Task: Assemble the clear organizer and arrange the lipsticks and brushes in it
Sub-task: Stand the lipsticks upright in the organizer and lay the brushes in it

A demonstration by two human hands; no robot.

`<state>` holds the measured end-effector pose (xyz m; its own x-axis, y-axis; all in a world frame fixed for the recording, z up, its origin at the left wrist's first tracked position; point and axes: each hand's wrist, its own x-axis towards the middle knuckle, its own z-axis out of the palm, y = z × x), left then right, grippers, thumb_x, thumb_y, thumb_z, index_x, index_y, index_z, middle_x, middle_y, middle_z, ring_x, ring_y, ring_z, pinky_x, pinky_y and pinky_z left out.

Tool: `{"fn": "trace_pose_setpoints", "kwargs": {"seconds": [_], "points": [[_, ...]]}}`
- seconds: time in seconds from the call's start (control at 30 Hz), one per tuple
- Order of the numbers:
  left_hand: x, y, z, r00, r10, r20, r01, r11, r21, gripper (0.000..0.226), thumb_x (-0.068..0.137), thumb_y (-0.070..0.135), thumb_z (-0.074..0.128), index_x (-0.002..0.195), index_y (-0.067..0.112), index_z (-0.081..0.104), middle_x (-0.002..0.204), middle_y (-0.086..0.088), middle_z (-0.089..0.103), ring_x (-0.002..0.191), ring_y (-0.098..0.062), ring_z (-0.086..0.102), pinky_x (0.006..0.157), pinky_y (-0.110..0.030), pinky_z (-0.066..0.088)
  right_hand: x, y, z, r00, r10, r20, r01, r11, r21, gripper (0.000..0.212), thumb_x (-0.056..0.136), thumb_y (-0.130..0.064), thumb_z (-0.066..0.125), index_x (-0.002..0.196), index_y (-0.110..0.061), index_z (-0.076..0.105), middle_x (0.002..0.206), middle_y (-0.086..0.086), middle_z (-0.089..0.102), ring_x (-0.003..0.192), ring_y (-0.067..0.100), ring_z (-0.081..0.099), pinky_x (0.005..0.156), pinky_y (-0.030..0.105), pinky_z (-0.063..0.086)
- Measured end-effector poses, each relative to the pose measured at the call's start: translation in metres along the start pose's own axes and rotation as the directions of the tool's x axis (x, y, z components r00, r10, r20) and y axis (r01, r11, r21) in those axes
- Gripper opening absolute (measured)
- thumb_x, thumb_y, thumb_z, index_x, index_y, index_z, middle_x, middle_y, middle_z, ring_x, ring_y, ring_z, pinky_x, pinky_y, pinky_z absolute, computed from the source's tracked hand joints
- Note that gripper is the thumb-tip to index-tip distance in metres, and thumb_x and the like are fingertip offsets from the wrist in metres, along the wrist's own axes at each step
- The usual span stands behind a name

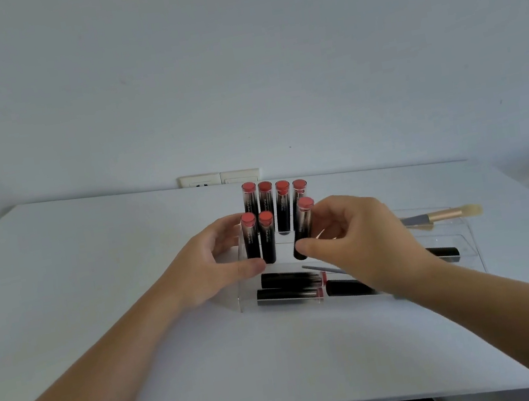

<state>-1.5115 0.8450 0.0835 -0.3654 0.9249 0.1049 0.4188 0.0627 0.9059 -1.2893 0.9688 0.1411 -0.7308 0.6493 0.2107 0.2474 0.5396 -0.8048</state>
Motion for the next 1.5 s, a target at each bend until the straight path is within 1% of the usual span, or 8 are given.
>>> {"fn": "trace_pose_setpoints", "kwargs": {"seconds": [0.17,0.37,0.63,0.83,1.0,1.13,1.3,1.5], "points": [[-0.001,0.001,0.001,1.000,0.016,0.004,-0.016,1.000,0.010,0.083,0.065,0.046,0.088,0.140,0.032,0.054,0.136,0.012,0.065,0.131,-0.006,0.056,0.117,-0.046,0.036,0.001,-0.002,0.015,0.999,-0.007,-0.040,0.002,0.993,-0.120,0.012,0.079,-0.038,0.077,0.089,-0.037,0.071,0.080,-0.025,0.071,0.070,-0.002,0.067,0.062,0.025,0.058],[0.000,0.000,0.002,0.999,0.031,-0.007,-0.031,0.999,0.023,0.080,0.063,0.047,0.087,0.136,0.036,0.055,0.133,0.017,0.066,0.127,0.001,0.057,0.114,-0.035,0.039,0.002,0.002,0.021,0.997,0.017,-0.080,-0.033,0.980,-0.199,0.015,0.078,-0.042,0.076,0.088,-0.037,0.067,0.075,-0.025,0.072,0.067,-0.001,0.068,0.064,0.033,0.060],[0.002,0.000,0.003,0.999,0.048,0.006,-0.048,0.998,0.028,0.075,0.063,0.047,0.086,0.131,0.042,0.056,0.128,0.025,0.066,0.122,0.007,0.058,0.101,-0.012,0.040,0.003,0.000,0.025,0.997,0.023,-0.075,-0.046,0.945,-0.324,0.013,0.080,-0.046,0.072,0.090,-0.040,0.066,0.071,-0.023,0.071,0.068,0.000,0.065,0.062,0.030,0.057],[0.002,-0.001,0.003,0.998,0.061,0.012,-0.061,0.998,0.025,0.073,0.068,0.040,0.088,0.134,0.039,0.056,0.128,0.024,0.067,0.123,0.006,0.058,0.103,-0.017,0.039,0.001,-0.002,0.026,0.998,0.025,-0.059,-0.045,0.932,-0.360,0.013,0.083,-0.044,0.069,0.094,-0.038,0.071,0.074,-0.022,0.070,0.071,0.002,0.065,0.066,0.033,0.058],[0.001,-0.001,0.003,0.998,0.058,0.006,-0.058,0.998,0.034,0.074,0.063,0.051,0.086,0.130,0.045,0.056,0.127,0.028,0.065,0.122,0.009,0.057,0.097,-0.008,0.039,0.000,-0.003,0.027,0.998,-0.006,-0.066,-0.019,0.926,-0.377,0.021,0.084,-0.039,0.069,0.104,-0.035,0.063,0.082,-0.019,0.073,0.078,0.007,0.067,0.069,0.034,0.058],[0.001,-0.003,0.003,0.998,0.056,0.003,-0.056,0.997,0.044,0.080,0.064,0.051,0.086,0.136,0.036,0.056,0.131,0.021,0.066,0.125,0.004,0.057,0.106,-0.022,0.039,0.001,-0.004,0.026,0.998,-0.008,-0.060,-0.018,0.907,-0.422,0.017,0.084,-0.039,0.067,0.099,-0.033,0.061,0.079,-0.018,0.072,0.076,0.007,0.065,0.065,0.031,0.055],[0.001,-0.003,0.003,0.998,0.059,0.001,-0.058,0.997,0.055,0.080,0.065,0.050,0.087,0.137,0.033,0.056,0.133,0.016,0.066,0.127,-0.001,0.057,0.114,-0.036,0.038,0.004,-0.008,0.024,1.000,0.016,-0.016,-0.022,0.896,-0.443,0.007,0.084,-0.039,0.068,0.089,-0.037,0.063,0.077,-0.020,0.070,0.072,-0.002,0.058,0.053,0.020,0.039],[0.001,-0.002,0.003,0.998,0.062,0.003,-0.062,0.997,0.055,0.081,0.065,0.048,0.087,0.138,0.033,0.056,0.133,0.016,0.066,0.128,-0.001,0.057,0.115,-0.037,0.038,0.004,-0.010,0.024,1.000,0.015,-0.006,-0.017,0.902,-0.432,0.013,0.086,-0.035,0.067,0.098,-0.032,0.064,0.079,-0.015,0.072,0.074,0.009,0.065,0.065,0.029,0.054]]}}
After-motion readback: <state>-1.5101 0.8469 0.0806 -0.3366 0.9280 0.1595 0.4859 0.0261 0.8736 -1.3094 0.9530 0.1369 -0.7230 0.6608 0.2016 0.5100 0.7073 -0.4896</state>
